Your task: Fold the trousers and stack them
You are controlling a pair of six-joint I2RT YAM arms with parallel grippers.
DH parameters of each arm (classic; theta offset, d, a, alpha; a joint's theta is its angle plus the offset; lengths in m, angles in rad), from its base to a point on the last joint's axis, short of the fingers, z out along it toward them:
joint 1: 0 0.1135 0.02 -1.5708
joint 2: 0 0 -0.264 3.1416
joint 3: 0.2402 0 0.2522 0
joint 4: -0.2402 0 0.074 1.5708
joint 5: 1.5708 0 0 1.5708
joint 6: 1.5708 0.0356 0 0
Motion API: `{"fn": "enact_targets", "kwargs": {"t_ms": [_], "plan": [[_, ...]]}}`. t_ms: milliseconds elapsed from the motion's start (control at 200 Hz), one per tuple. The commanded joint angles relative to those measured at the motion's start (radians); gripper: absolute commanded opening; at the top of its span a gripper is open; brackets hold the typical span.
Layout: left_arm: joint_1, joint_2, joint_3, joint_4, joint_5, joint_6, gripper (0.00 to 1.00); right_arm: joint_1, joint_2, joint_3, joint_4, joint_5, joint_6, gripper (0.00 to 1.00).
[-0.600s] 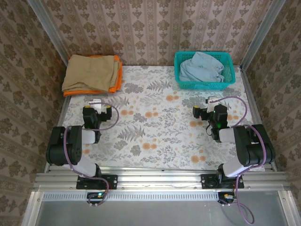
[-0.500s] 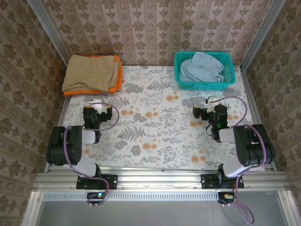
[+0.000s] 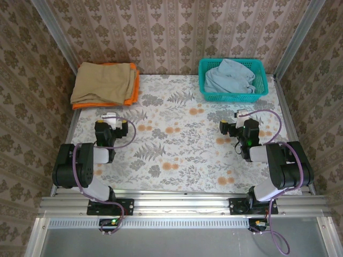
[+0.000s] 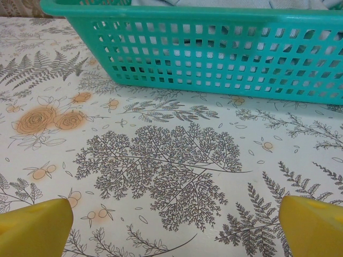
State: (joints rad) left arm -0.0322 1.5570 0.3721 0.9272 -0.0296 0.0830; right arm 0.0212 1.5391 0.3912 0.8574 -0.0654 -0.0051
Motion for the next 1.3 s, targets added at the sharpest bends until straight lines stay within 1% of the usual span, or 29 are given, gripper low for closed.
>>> {"fn": "enact_targets", "kwargs": {"t_ms": [0,265,400,475,620,655,695,725,780,820,855,890,930,985,1025,1040,1075,1125,1155,1205,1245,1295], "plan": [[-0.005,0.000,0.013,0.009,0.004,0.003,1.00,-0.005,-0.018,-0.010,0.033,-0.016,-0.025,1.00],[-0.005,0.000,0.014,0.007,0.004,0.003,1.00,-0.013,-0.016,-0.005,0.026,-0.027,-0.013,1.00],[0.004,0.000,0.019,-0.006,0.014,-0.007,1.00,-0.032,-0.005,0.016,0.003,0.046,0.041,1.00],[0.026,0.000,0.022,-0.009,0.033,-0.027,1.00,-0.032,-0.005,0.020,-0.006,0.050,0.041,1.00],[0.027,-0.005,0.020,-0.005,0.035,-0.025,1.00,-0.026,-0.010,0.016,-0.004,0.062,0.037,1.00],[0.024,-0.025,0.022,-0.030,0.031,-0.023,1.00,-0.025,-0.015,0.018,-0.006,0.066,0.037,1.00],[0.012,-0.091,0.021,-0.083,0.004,-0.018,1.00,-0.013,-0.047,0.029,-0.047,0.077,0.027,1.00],[-0.004,-0.155,0.026,-0.148,-0.043,-0.015,1.00,0.009,-0.094,0.042,-0.111,0.107,0.011,1.00],[-0.048,-0.289,0.054,-0.286,-0.126,-0.004,1.00,0.068,-0.195,0.114,-0.294,0.203,-0.020,1.00],[-0.073,-0.388,0.090,-0.420,-0.157,-0.006,1.00,0.115,-0.243,0.189,-0.449,0.272,-0.033,1.00],[-0.090,-0.478,0.135,-0.555,-0.162,-0.029,1.00,0.158,-0.276,0.266,-0.576,0.345,-0.034,1.00],[-0.103,-0.559,0.186,-0.683,-0.153,-0.061,1.00,0.196,-0.301,0.346,-0.698,0.391,-0.033,1.00],[-0.118,-0.642,0.235,-0.796,-0.155,-0.117,1.00,0.231,-0.323,0.440,-0.835,0.433,0.008,1.00],[-0.142,-0.742,0.293,-0.921,-0.171,-0.201,1.00,0.246,-0.341,0.586,-1.027,0.456,0.160,1.00],[-0.154,-0.808,0.321,-0.988,-0.176,-0.253,1.00,0.236,-0.346,0.677,-1.162,0.411,0.236,1.00],[-0.156,-0.832,0.329,-1.013,-0.176,-0.281,1.00,0.227,-0.348,0.703,-1.192,0.364,0.245,1.00],[-0.155,-0.890,0.345,-1.073,-0.166,-0.354,1.00,0.211,-0.354,0.736,-1.231,0.291,0.295,1.00],[-0.152,-0.979,0.357,-1.167,-0.163,-0.467,1.00,0.186,-0.378,0.736,-1.232,0.217,0.400,1.00],[-0.150,-1.038,0.336,-1.165,-0.148,-0.504,1.00,0.164,-0.393,0.718,-1.195,0.150,0.440,1.00],[-0.144,-1.150,0.274,-1.138,-0.129,-0.575,1.00,0.142,-0.405,0.699,-1.135,0.043,0.462,1.00],[-0.136,-1.234,0.215,-1.097,-0.115,-0.641,1.00,0.140,-0.393,0.722,-1.137,0.024,0.464,0.96],[-0.117,-1.299,0.154,-1.035,-0.041,-0.659,1.00,0.141,-0.360,0.771,-1.184,0.040,0.457,0.91]]}}
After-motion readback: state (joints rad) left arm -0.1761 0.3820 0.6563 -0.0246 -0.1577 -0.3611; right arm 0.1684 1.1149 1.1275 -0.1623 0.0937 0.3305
